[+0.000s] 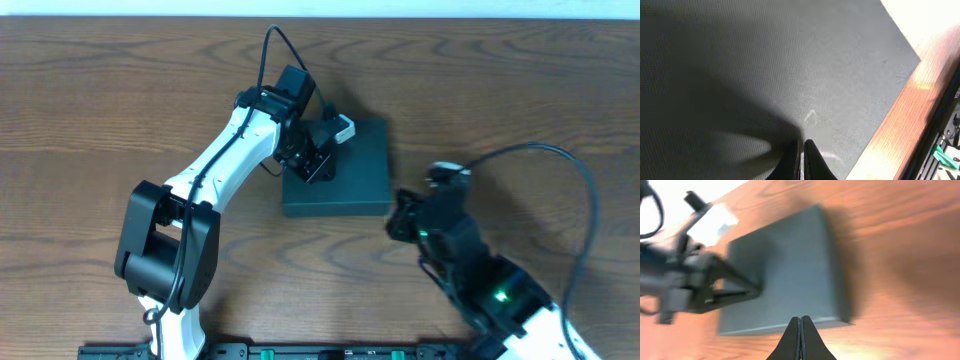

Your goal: Pack container

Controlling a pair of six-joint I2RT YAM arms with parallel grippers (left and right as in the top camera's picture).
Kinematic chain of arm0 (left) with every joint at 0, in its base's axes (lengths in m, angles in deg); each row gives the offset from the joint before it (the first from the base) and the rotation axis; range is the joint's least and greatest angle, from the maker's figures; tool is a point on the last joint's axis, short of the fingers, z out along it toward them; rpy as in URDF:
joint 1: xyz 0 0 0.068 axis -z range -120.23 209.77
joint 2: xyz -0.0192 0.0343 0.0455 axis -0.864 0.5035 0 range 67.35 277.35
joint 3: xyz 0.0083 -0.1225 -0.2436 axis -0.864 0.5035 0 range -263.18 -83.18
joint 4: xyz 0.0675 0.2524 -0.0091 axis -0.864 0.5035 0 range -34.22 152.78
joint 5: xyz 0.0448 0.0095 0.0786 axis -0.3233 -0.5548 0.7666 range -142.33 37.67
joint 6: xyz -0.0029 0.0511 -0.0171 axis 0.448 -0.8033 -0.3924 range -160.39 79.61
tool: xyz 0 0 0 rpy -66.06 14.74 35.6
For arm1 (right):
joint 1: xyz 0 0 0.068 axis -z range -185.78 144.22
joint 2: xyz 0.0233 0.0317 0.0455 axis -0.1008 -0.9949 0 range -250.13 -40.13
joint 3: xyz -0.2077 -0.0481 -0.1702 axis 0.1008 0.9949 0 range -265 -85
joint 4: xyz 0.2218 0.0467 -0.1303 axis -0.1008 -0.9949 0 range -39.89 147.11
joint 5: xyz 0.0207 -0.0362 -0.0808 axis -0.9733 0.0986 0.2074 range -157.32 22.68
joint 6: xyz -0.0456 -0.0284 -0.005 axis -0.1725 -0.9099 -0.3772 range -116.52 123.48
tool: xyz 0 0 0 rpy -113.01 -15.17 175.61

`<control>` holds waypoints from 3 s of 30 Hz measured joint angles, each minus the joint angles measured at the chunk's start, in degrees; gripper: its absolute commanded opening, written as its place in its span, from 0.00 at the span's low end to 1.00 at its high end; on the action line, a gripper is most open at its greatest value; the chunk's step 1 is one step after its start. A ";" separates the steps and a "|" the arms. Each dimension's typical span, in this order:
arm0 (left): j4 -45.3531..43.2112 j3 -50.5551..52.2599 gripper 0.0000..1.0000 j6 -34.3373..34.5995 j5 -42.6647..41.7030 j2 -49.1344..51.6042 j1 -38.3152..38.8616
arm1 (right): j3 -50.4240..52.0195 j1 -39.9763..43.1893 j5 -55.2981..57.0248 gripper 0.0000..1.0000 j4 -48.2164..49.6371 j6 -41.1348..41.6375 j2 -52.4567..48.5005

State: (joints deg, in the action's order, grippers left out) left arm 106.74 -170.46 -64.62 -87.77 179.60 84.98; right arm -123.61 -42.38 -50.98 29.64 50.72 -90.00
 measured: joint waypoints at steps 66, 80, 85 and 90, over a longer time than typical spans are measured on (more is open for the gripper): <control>3.48 -6.62 0.06 3.02 -7.04 6.71 1.36 | 1.64 -0.83 -14.62 0.02 26.82 -2.97 -41.90; 3.80 -6.67 0.06 2.73 -7.58 6.91 1.03 | 1.36 -0.59 -16.28 0.01 13.70 -4.35 -16.15; 3.93 -6.69 0.06 2.75 -7.91 6.91 0.92 | 1.29 0.09 -8.96 0.01 8.66 -5.57 -6.29; 4.31 -7.13 0.06 2.82 -7.85 6.93 0.92 | 1.29 3.32 -4.87 0.02 6.23 -5.95 -3.19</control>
State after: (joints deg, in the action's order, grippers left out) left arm 111.04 -177.59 -61.80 -95.62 186.52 85.90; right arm -122.32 -39.06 -55.86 35.87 44.78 -93.19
